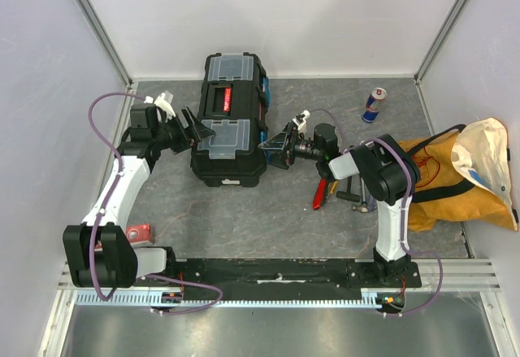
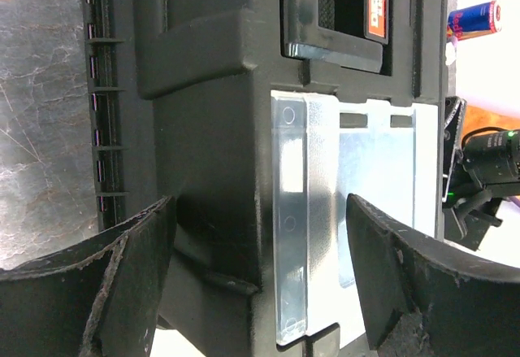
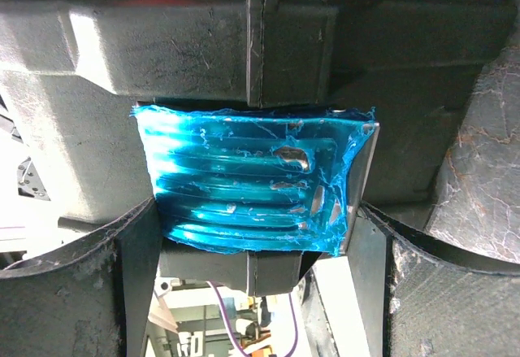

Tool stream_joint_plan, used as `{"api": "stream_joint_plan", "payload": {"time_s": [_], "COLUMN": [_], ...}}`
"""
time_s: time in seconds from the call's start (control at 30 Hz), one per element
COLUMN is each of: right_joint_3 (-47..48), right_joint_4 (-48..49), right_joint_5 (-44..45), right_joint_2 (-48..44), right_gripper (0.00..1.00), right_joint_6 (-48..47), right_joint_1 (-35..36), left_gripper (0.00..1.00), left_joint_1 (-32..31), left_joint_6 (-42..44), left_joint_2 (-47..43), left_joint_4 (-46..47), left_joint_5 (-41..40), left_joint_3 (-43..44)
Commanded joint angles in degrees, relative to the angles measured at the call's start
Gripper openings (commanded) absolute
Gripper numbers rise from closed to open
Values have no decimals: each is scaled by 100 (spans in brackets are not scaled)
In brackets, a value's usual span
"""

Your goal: Pack the tool kit

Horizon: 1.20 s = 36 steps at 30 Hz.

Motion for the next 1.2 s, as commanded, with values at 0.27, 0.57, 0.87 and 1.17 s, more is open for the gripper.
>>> {"api": "stream_joint_plan", "payload": {"time_s": [0.27, 0.57, 0.87, 1.17], "right_joint_3": [410, 357, 841, 1272], "right_joint_4": [-321, 1401, 1285, 57], "right_joint_5": [456, 166, -160, -46], "right_joint_2": [120, 243, 482, 498], "right_gripper": [13, 88, 91, 36], "right_joint_6": [-919, -286, -353, -849], "right_joint_1": [375, 375, 437, 647], "left_gripper": [86, 92, 98, 82], "left_joint_1": [-423, -423, -423, -845], "left_joint_6": [792, 845, 1284, 1276], "left_joint_2": [530, 495, 767, 1136], "left_joint_4": [-1284, -1231, -1362, -1548], "left_joint_5": [-479, 145, 831, 419], "left_joint_3": [-352, -211, -185, -255]}}
